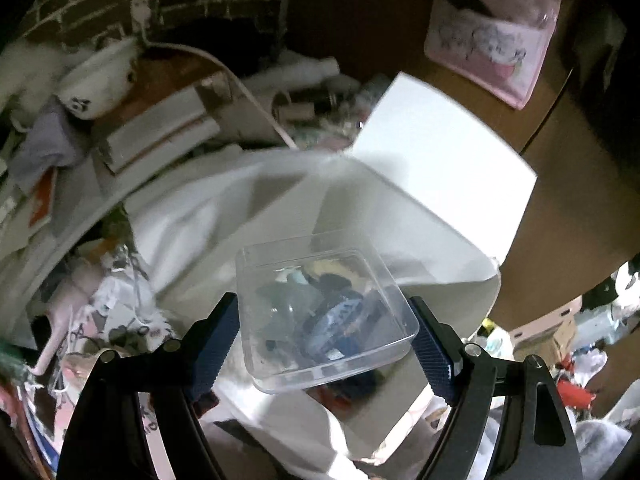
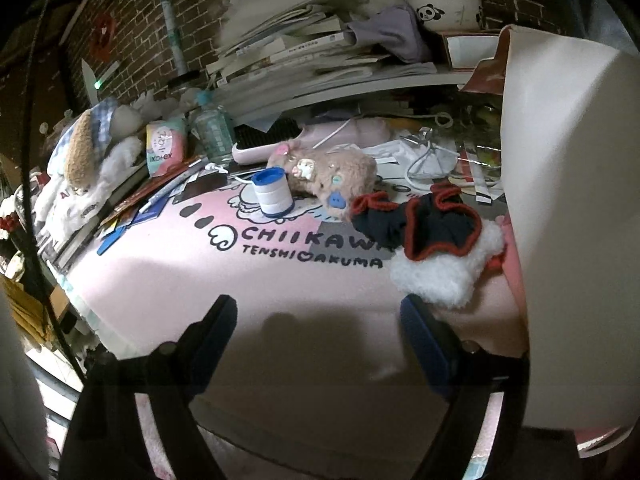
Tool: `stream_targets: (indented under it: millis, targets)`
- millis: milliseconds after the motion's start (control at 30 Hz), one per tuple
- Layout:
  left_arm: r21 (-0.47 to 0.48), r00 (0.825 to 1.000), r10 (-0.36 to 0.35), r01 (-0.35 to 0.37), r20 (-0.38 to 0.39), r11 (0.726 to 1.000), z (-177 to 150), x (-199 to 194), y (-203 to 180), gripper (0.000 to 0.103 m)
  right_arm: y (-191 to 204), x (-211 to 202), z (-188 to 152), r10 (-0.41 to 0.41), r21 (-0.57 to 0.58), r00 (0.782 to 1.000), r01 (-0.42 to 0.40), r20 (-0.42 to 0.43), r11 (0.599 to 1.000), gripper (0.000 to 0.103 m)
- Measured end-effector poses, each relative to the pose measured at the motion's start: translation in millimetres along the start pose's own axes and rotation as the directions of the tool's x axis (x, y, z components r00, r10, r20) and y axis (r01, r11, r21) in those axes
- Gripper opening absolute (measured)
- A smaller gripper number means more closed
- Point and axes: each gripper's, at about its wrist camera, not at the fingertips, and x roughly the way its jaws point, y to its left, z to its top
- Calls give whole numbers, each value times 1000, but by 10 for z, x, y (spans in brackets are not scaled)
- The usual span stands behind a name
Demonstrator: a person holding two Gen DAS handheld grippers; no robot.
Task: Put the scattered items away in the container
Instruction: 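Carry the clear tray into the white box and open the left tool, then reach the right tool to the blue-capped white container and grasp it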
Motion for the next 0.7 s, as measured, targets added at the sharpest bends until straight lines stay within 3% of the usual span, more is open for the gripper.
stream_targets:
  millis: [367, 433, 600, 700]
  targets:
    - [-7, 996, -3, 2, -92, 1000, -10, 78, -16, 81, 3, -7, -8, 2, -4, 1000, -2, 1, 1000, 82]
    - [-14, 995, -12, 11, -99, 1000, -6, 88, -16, 87, 3, -8, -8, 3, -3, 1000, -3, 1, 1000, 82]
    - [-20, 996, -48, 47, -69, 999, 0, -2, -30, 89, 19, -13, -17, 4, -5, 1000, -4, -2, 1000, 82]
    - [-12, 1000, -10, 11, 3, 1000, -9, -220, -6, 89, 17, -20, -21, 4, -5, 1000, -4, -3, 1000, 82]
